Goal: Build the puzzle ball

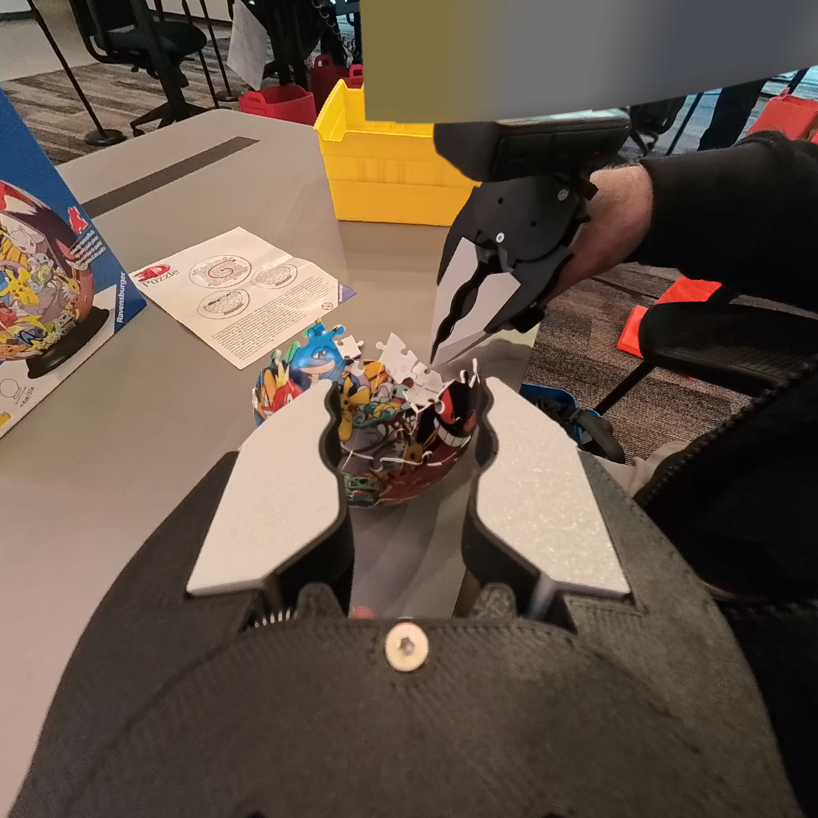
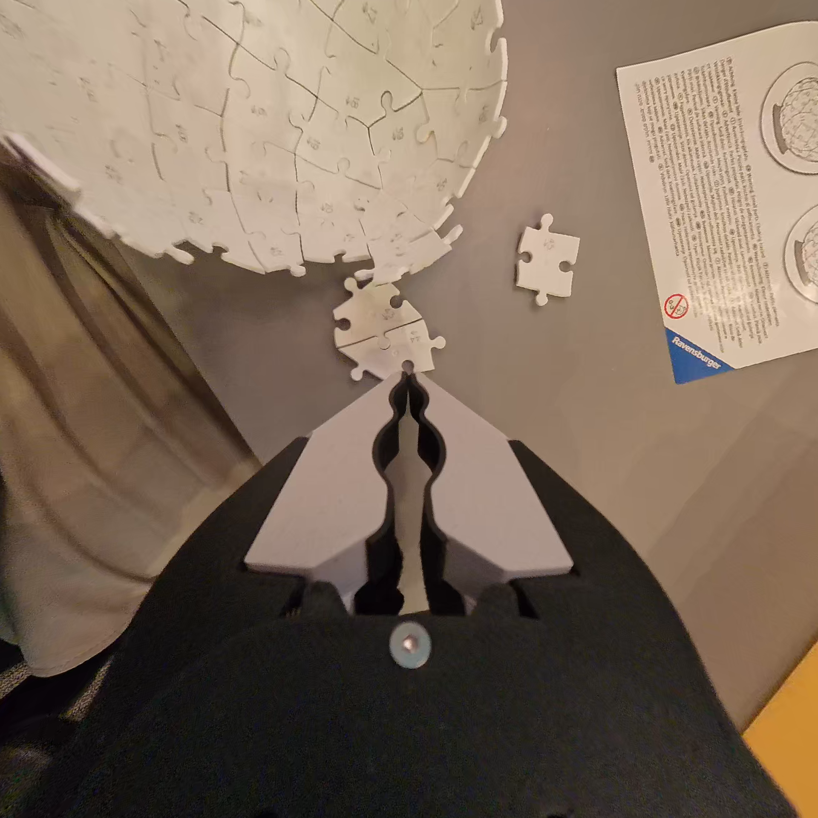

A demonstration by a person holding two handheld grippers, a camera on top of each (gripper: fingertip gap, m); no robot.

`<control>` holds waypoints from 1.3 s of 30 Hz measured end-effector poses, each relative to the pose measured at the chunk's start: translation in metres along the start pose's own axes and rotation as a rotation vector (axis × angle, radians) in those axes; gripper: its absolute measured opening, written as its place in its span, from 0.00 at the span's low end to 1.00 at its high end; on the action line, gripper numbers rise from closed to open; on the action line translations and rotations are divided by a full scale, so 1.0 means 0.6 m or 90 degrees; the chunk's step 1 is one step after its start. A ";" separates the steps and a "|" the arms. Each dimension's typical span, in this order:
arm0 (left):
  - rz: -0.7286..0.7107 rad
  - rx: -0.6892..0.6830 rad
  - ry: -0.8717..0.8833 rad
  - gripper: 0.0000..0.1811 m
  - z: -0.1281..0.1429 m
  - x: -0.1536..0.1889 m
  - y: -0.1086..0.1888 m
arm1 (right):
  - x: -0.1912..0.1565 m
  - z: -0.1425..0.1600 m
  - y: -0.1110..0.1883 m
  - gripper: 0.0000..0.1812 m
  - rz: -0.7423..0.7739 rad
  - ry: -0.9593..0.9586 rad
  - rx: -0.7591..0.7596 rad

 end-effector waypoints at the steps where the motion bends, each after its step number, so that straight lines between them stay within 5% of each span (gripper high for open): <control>1: -0.001 0.000 -0.001 0.32 0.000 0.000 0.000 | 0.001 0.000 -0.002 0.00 0.003 0.004 -0.002; 39: -0.016 -0.001 -0.008 0.32 -0.009 0.003 -0.021 | -0.005 -0.004 0.024 0.00 -0.052 0.020 0.044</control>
Point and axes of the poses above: each gripper's, where its closed fingertips meet, y back along the fingers, z out of its underside, x = y × z across the jaws, the point moved 9 cm from there along y, back along the fingers, and after that the axes turned 1 degree about y, right-handed, at the moved point
